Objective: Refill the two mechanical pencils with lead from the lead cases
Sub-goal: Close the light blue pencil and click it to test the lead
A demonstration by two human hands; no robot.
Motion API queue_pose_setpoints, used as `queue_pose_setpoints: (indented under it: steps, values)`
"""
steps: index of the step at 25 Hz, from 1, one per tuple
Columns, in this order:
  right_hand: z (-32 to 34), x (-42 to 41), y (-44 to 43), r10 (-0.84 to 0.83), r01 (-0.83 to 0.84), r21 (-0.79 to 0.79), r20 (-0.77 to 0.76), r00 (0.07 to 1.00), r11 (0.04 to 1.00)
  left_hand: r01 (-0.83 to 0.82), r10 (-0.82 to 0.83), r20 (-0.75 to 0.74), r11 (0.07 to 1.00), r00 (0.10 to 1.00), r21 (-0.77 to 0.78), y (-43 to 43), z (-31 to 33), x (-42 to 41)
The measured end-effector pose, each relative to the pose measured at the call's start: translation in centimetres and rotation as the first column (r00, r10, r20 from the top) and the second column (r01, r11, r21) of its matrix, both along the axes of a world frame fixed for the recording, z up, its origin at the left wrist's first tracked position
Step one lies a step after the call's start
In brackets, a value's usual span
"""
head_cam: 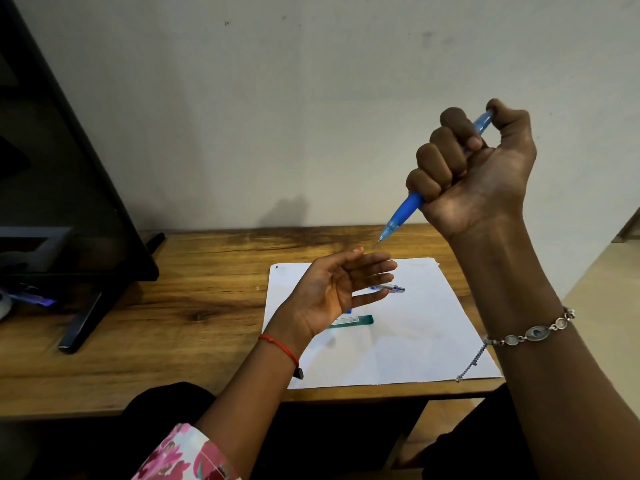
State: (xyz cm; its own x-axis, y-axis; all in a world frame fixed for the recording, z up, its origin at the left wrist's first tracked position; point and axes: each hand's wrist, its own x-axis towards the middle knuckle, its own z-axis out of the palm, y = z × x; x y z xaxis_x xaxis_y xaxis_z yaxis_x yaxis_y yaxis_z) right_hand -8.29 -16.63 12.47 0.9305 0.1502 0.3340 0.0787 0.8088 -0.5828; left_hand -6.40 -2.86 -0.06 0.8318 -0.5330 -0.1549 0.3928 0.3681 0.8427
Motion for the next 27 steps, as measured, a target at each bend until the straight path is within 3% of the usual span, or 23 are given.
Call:
queue_pose_setpoints:
  steps: [17, 23, 27]
  values:
    - [-8.6, 5.5, -1.6, -0.122, 0.128, 0.02, -0.183, 0.976, 0.992, -0.15, 0.147, -0.04, 0.982, 0.988, -0.113, 1.6, 0.7, 0.8]
    - [-10.4, 5.9, -3.2, -0.138, 0.077, -0.252, -0.236, 0.962, 0.965, -0.232, 0.223, -0.086, 0.967, 0.971, -0.107, 2.4, 0.3, 1.3]
    - [-11.3, 5.7, -4.5, -0.178, -0.005, -0.636, -0.223, 0.958, 0.772, -0.29, 0.283, -0.121, 0.956, 0.951, -0.038, 3.3, 0.2, 1.7]
